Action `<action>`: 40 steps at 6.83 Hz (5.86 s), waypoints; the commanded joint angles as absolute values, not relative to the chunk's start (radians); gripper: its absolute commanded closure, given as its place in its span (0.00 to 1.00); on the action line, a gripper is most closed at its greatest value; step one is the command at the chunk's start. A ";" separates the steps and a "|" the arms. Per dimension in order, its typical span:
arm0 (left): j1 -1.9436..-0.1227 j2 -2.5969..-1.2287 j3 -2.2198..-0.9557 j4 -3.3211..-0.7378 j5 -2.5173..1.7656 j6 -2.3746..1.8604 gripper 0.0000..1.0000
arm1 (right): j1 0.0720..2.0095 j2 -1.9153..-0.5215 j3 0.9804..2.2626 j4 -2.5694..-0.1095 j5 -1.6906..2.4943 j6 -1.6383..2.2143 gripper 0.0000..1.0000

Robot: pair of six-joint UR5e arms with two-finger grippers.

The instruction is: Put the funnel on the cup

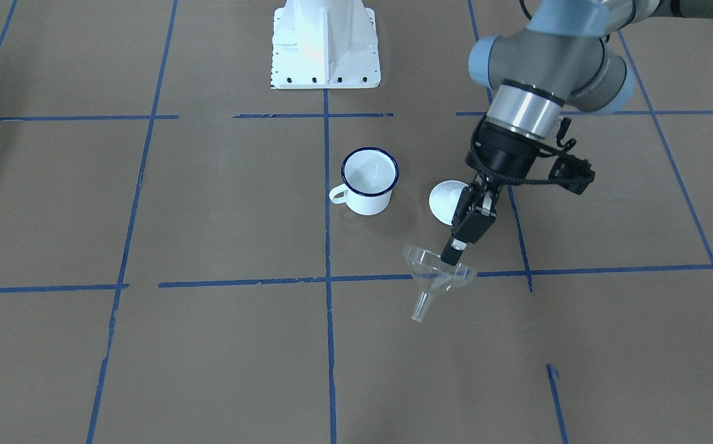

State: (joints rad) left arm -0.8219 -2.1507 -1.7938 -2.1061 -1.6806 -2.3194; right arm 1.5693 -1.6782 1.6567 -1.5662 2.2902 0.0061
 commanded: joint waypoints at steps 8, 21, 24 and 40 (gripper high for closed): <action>-0.626 -2.598 -1.743 -1.011 -1.888 -1.748 1.00 | 1.569 -1.678 1.657 -1.566 2.290 0.006 0.00; -0.538 -2.658 -1.445 -1.015 -1.951 -1.482 1.00 | 1.569 -1.678 1.657 -1.566 2.290 0.006 0.00; -0.541 -2.658 -1.424 -1.043 -1.945 -1.480 1.00 | 1.569 -1.678 1.657 -1.566 2.290 0.006 0.00; -1.374 -1.732 -1.710 -1.590 -2.252 -0.082 0.00 | 1.569 -1.678 1.657 -1.566 2.290 0.006 0.00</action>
State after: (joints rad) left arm -1.1919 -1.8204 -1.8439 -1.5195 -2.1034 -0.3146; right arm 1.5693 -1.6782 1.6567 -1.5662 2.2902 0.0061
